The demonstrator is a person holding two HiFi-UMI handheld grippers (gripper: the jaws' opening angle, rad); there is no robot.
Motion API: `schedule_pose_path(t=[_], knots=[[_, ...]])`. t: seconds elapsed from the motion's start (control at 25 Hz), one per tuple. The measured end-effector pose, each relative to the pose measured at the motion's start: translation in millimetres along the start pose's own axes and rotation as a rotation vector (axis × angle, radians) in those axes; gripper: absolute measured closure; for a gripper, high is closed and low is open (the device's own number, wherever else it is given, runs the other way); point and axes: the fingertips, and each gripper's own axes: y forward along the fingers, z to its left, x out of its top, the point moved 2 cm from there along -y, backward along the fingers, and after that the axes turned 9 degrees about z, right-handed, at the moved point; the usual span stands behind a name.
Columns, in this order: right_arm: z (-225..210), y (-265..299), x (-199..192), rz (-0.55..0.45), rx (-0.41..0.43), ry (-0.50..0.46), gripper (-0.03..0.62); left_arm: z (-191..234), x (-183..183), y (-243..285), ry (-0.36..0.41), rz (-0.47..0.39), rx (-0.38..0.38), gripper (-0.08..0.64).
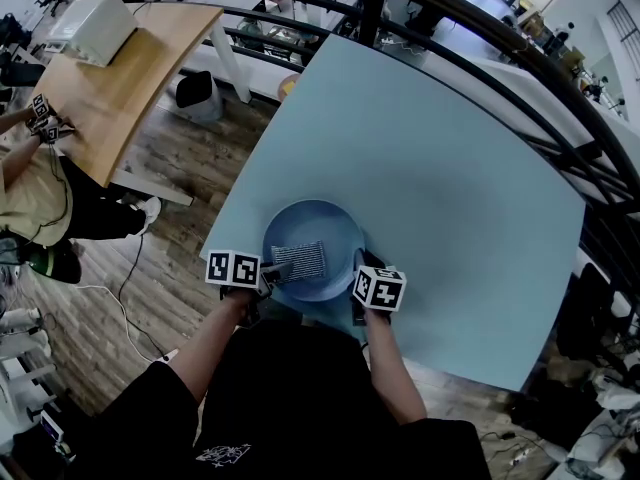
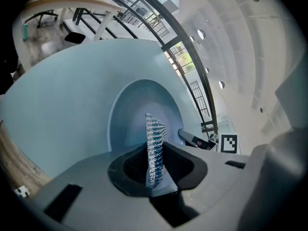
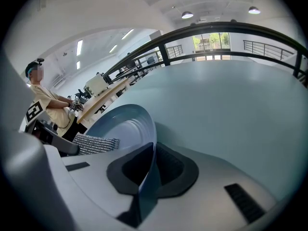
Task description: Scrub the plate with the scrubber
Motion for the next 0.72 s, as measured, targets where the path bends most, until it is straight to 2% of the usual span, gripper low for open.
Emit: schedule_pose_path(t=[0.72], knots=[[0, 1, 1, 0.002, 0.001, -0.012, 0.571, -28, 29, 37, -0.006, -0.068, -0.015, 0.476]])
